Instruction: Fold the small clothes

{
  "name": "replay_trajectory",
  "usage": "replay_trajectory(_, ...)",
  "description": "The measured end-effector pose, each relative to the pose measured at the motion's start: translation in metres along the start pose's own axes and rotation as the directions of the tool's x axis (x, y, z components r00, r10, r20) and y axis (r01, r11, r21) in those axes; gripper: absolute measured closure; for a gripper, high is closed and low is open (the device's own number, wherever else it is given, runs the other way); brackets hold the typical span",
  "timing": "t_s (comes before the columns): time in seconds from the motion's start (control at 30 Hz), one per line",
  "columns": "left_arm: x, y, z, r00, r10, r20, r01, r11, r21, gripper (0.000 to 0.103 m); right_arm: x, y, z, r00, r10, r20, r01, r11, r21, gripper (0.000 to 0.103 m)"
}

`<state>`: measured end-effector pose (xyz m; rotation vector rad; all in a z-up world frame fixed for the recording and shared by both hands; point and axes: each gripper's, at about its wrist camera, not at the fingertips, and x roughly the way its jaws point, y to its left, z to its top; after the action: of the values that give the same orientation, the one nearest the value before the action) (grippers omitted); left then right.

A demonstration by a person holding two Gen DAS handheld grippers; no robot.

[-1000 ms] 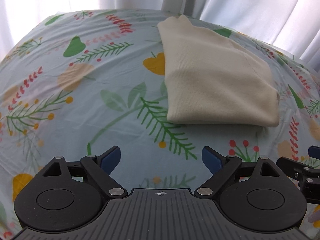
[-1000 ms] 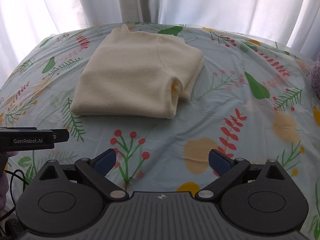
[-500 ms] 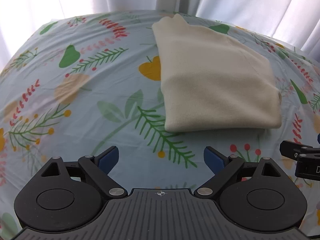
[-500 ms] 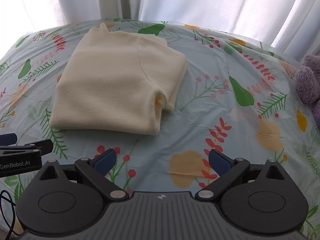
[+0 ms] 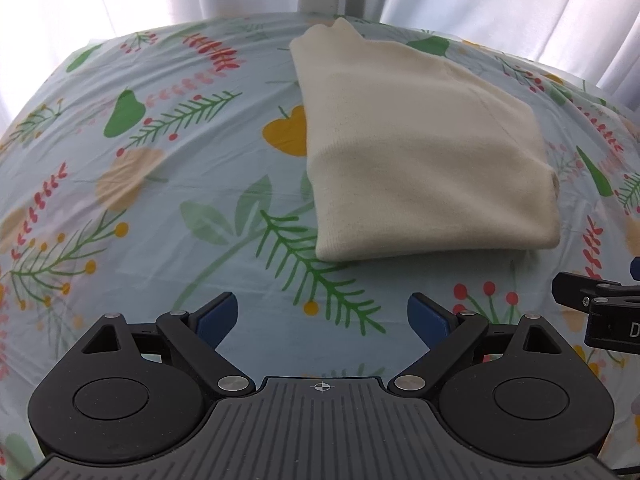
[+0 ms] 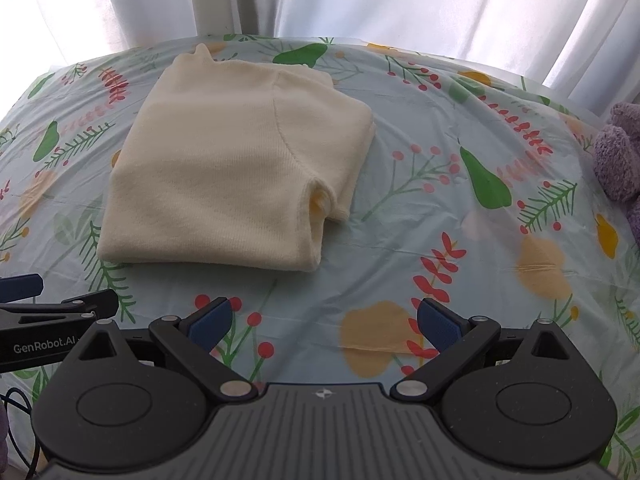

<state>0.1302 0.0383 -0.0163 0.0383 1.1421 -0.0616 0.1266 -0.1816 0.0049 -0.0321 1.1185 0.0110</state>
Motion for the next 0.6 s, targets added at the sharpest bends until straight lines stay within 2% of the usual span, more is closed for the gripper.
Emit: replay_trajectory(0.6, 0.0043, -0.0041, 0.0011, 1.0, 0.0, -0.018, 0.0, 1.0, 0.027, 0.007, 0.0011, -0.0015, 0.0005, 1.0, 0.022, -0.006, -0.021, 1.0, 0.017, 0.004)
